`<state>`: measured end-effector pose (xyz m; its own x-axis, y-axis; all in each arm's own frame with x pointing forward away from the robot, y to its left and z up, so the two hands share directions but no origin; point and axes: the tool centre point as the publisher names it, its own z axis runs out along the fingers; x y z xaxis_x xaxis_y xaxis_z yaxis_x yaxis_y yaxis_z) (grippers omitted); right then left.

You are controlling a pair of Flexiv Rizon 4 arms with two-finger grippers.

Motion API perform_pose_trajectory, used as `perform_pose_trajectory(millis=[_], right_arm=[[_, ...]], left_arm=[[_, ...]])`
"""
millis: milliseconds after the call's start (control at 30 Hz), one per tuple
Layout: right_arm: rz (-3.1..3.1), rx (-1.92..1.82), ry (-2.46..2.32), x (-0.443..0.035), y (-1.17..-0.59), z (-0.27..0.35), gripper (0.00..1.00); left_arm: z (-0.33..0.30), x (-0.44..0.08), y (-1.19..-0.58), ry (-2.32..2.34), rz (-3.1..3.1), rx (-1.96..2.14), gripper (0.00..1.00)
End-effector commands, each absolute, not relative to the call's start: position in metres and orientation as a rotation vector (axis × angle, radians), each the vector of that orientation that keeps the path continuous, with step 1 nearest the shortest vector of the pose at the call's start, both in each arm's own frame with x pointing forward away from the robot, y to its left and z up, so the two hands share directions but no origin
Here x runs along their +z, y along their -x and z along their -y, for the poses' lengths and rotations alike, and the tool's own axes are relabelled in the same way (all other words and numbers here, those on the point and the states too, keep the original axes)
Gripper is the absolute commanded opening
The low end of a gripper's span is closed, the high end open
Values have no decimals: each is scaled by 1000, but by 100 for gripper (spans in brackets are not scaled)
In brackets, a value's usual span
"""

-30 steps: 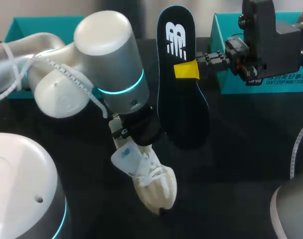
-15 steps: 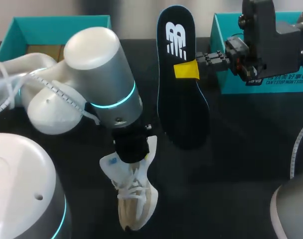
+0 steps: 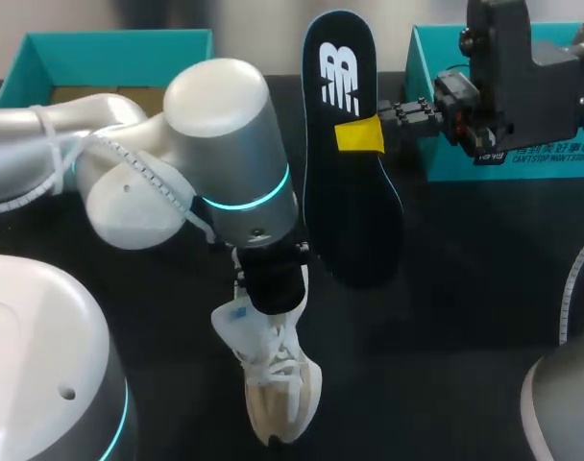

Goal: Take the shoe out of the shoebox, open the shoe tongue, remove and reinsert the insole, then place the shoe into the shoebox

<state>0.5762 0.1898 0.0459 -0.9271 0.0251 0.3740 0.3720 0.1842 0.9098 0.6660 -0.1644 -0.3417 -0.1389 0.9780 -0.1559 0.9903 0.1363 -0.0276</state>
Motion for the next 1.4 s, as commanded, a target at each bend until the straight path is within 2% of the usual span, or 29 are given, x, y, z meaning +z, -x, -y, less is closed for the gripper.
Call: perform_pose_trajectory(millis=[33,600,667,800,900,1000,1033,1400], right_arm=[[2190,-1801,378,47,-579,-195,0],[2190,-1801,378,47,-579,-195,0],[2190,-1801,378,47,-579,-195,0],[2190,-1801,378,47,-579,-195,0],[2190,-1801,378,47,-579,-195,0],[2190,-1801,378,47,-579,-195,0],[2190,-1801,378,47,-579,-195,0],[2190,-1801,378,47,-579,-195,0]], left_arm=[[182,-356,-672,-2012,-2333,-136,0],[197,-385,-688,-2086,-2310,-186,0],[199,-387,-689,-2093,-2296,-193,14],[204,-392,-694,-2101,-2296,-214,30],[205,-393,-695,-2107,-2286,-227,45],[203,-387,-698,-2084,-2261,-257,89],[201,-382,-699,-2075,-2254,-286,100],[159,-275,-699,-1858,-1948,-562,100]])
